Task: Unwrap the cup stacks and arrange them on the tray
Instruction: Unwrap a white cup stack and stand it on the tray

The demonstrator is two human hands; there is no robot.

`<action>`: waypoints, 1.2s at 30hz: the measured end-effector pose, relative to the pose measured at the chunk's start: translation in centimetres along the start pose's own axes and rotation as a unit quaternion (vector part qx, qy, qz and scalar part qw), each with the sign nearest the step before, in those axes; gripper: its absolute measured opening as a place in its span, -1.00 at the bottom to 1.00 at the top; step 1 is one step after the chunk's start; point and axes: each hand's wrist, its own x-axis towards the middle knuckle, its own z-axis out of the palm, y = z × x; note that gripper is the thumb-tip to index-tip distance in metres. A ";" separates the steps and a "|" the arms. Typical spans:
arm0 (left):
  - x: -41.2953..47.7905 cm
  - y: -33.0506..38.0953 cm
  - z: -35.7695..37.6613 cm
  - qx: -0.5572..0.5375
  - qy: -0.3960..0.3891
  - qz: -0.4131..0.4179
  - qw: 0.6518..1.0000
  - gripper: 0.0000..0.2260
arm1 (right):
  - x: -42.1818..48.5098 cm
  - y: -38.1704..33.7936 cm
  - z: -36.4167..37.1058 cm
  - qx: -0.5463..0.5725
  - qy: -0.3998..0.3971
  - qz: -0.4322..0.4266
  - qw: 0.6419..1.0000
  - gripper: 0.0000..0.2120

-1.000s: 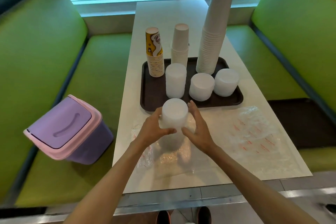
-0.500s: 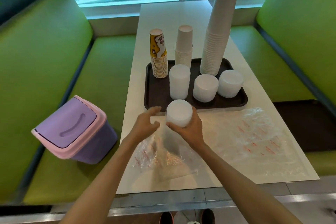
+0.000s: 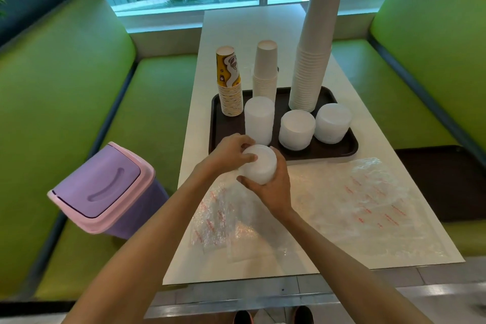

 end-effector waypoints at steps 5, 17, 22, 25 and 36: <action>0.4 0.2 -0.3 0.020 -0.021 -0.004 1.000 -0.65 | 0.5 -0.3 -0.3 -0.008 -0.019 0.003 1.000 -0.18; 0.8 0.6 -0.6 0.020 -0.003 0.003 1.000 -0.69 | 0.6 -0.4 -0.4 -0.020 -0.016 -0.006 1.000 -0.19; 0.8 0.7 -0.9 -0.041 -0.002 0.002 0.999 -0.78 | 0.5 -0.5 -0.5 -0.030 -0.022 -0.003 0.999 -0.18; 0.5 0.6 -1.4 -0.094 -0.010 -0.002 0.996 -0.81 | 0.6 -0.6 -0.6 -0.034 -0.029 -0.004 0.999 -0.17; 4.5 -5.6 -3.8 -0.363 0.242 -0.202 0.877 -0.84 | 0.8 -1.0 -1.1 -0.026 -0.043 0.005 0.999 -0.21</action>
